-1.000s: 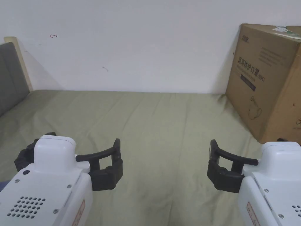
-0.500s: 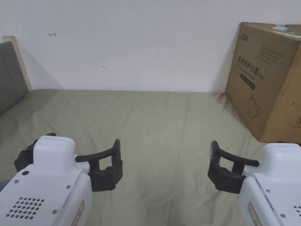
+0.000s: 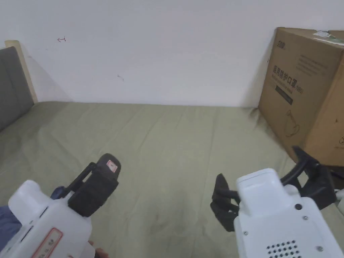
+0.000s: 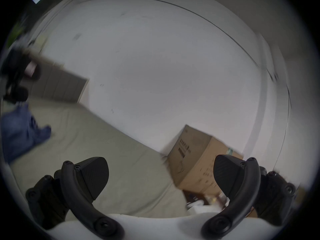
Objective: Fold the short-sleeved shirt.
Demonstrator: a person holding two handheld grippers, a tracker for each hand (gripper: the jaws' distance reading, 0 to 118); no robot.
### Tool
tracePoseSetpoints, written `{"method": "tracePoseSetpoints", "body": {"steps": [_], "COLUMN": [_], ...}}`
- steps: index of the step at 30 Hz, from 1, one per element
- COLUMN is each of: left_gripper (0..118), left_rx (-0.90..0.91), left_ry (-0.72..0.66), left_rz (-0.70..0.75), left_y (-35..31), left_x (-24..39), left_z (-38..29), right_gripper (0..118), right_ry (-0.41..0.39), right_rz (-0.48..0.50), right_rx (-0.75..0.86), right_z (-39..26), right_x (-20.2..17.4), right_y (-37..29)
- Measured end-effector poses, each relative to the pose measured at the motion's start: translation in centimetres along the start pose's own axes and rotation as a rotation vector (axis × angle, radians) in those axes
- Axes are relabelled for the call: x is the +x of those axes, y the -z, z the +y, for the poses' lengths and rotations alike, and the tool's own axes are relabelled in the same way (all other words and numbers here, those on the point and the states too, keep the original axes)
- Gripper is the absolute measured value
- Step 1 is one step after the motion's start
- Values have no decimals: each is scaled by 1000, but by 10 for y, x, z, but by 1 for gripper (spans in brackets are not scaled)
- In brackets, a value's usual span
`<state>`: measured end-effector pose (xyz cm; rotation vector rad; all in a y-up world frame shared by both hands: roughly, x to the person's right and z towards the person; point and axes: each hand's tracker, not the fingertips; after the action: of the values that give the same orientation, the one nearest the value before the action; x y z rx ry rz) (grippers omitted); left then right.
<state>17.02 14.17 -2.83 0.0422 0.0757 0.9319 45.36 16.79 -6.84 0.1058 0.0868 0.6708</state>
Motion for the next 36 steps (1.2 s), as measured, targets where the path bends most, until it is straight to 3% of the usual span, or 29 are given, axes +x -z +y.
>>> {"method": "tracePoseSetpoints", "body": {"steps": [4,6,8,9,12,13,15,17,18,20,23,25,29,31,32,33,34,35,36], "left_gripper": [118,118,118,118,118,118,118,118,118,118,118,118,118,117,109,90,56,8,0], "left_rx": [-33,-30,-10,5,39,52,77,85,61,40,-16,-34,3,-4,-33,-77,-80,-71,-68], "left_ry": [-162,-181,-73,16,352,507,871,1190,1296,1299,962,859,898,894,887,877,875,876,876], "left_rz": [83,78,114,144,169,152,136,100,88,85,3,16,57,50,40,29,13,14,17], "left_y": [4,4,5,4,3,4,4,5,6,4,1,3,3,1,2,3,2,2,3], "left_x": [-17,-21,-19,-12,28,41,63,62,65,68,61,53,49,49,51,53,53,52,53], "left_z": [-3,-2,3,5,6,4,-9,-25,-30,-34,-24,-16,-9,-4,-3,-2,-2,-3,-5], "right_gripper": [118,118,118,118,118,118,117,117,117,117,117,117,117,109,86,54,23,5,4], "right_ry": [-173,-257,-198,-108,309,493,782,860,862,788,653,647,677,661,649,635,624,613,607], "right_rz": [27,19,37,68,111,117,108,13,-3,-61,-67,-36,14,18,19,16,15,12,0], "right_rx": [98,107,95,64,-41,-106,-195,-213,-188,-165,-136,-146,-138,-138,-137,-128,-123,-128,-136], "right_z": [3,2,1,2,-2,-7,-20,-29,-34,-37,-34,-31,-29,-27,-25,-24,-22,-20,-19], "right_x": [-19,-27,-27,-21,6,20,44,56,59,59,52,48,46,44,43,41,40,40,39], "right_y": [-12,-12,-10,-8,4,11,19,19,17,14,11,10,11,12,12,11,11,12,13]}}
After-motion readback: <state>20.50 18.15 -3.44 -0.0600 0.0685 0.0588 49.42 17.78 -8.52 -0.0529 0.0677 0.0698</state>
